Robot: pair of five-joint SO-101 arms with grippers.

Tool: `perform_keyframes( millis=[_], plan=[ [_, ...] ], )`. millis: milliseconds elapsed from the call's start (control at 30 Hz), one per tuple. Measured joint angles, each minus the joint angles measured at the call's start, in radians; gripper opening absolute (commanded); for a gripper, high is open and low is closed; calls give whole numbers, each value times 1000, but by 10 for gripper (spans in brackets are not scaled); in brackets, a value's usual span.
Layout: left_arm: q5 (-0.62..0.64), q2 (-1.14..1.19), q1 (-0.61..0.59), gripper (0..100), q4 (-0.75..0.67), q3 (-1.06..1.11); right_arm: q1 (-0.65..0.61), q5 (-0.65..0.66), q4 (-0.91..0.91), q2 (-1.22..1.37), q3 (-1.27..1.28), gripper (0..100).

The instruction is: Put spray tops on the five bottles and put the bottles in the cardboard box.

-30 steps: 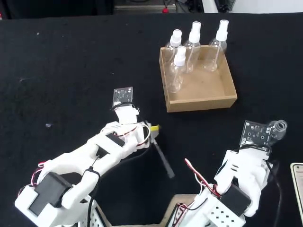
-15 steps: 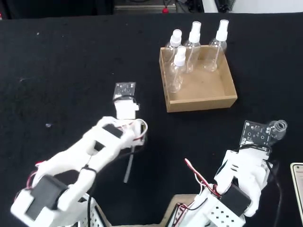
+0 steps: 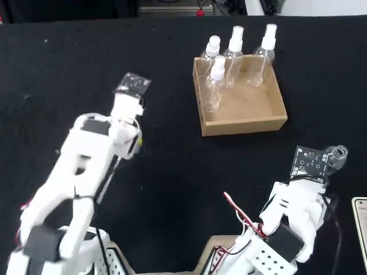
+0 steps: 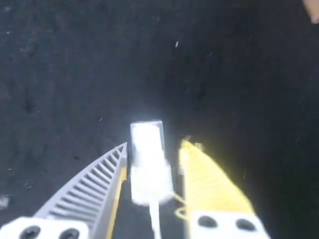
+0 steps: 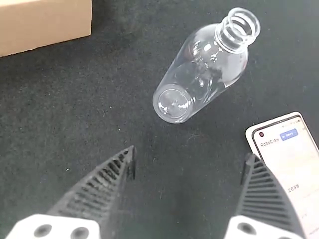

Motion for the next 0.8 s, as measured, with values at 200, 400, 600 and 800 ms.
perform_keyframes(
  millis=[200, 400, 600, 800],
  plan=[
    [-164, 210, -51, 206, 206, -126, 0, 5, 0, 0, 0, 311],
    [-233, 256, -129, 207, 224, -186, 0, 5, 0, 0, 0, 311],
    [-233, 295, -132, 207, 222, -209, 0, 5, 0, 0, 0, 311],
    [-161, 388, -109, 207, 232, -236, 0, 5, 0, 0, 0, 311]
  ],
)
